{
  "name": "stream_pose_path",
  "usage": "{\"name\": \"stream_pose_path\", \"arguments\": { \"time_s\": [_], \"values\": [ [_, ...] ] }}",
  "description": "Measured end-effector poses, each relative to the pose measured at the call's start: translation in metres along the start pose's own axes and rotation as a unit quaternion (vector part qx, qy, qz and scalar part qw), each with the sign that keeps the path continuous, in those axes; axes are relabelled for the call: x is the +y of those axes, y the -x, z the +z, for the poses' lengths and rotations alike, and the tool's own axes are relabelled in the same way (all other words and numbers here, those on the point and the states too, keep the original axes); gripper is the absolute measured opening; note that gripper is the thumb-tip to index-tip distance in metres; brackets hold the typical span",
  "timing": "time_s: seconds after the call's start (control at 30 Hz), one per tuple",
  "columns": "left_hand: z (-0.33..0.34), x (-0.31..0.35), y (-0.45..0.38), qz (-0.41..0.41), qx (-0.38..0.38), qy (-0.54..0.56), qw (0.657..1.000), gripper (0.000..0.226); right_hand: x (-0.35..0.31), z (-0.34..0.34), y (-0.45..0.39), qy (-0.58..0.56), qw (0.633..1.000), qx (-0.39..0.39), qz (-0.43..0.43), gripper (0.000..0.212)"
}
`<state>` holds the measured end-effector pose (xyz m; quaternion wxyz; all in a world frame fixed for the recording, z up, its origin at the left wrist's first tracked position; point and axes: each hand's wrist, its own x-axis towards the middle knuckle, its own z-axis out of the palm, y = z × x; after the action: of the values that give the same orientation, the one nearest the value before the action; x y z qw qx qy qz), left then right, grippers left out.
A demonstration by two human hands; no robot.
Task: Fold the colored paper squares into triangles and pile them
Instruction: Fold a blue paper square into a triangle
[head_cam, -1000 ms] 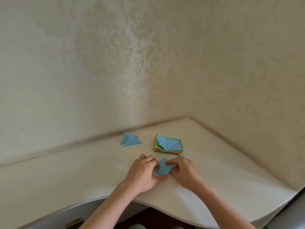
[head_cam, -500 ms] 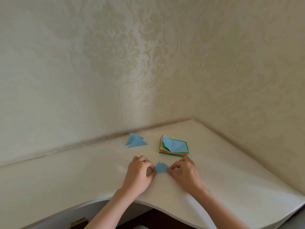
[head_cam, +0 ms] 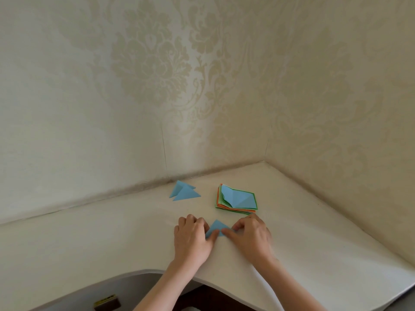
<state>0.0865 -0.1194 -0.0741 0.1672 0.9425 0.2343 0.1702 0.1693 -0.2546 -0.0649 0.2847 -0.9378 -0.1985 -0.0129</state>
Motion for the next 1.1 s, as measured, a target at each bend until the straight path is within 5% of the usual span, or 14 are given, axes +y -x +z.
{"name": "stream_pose_path", "arguments": {
  "time_s": [0.37, 0.83, 1.1],
  "values": [
    [-0.012, -0.013, 0.001, 0.001, -0.02, 0.101, 0.995, 0.003, 0.006, -0.004, -0.005, -0.079, 0.996, -0.034, 0.023, 0.016],
    [-0.009, 0.023, 0.012, -0.021, -0.019, 0.072, 0.997, 0.033, 0.009, 0.0, 0.003, -0.035, 0.999, -0.003, -0.015, 0.018],
    [-0.005, 0.019, 0.003, -0.048, -0.029, 0.144, 0.988, 0.026, 0.008, -0.001, -0.001, -0.026, 0.999, -0.005, -0.03, 0.015]
  ]
}}
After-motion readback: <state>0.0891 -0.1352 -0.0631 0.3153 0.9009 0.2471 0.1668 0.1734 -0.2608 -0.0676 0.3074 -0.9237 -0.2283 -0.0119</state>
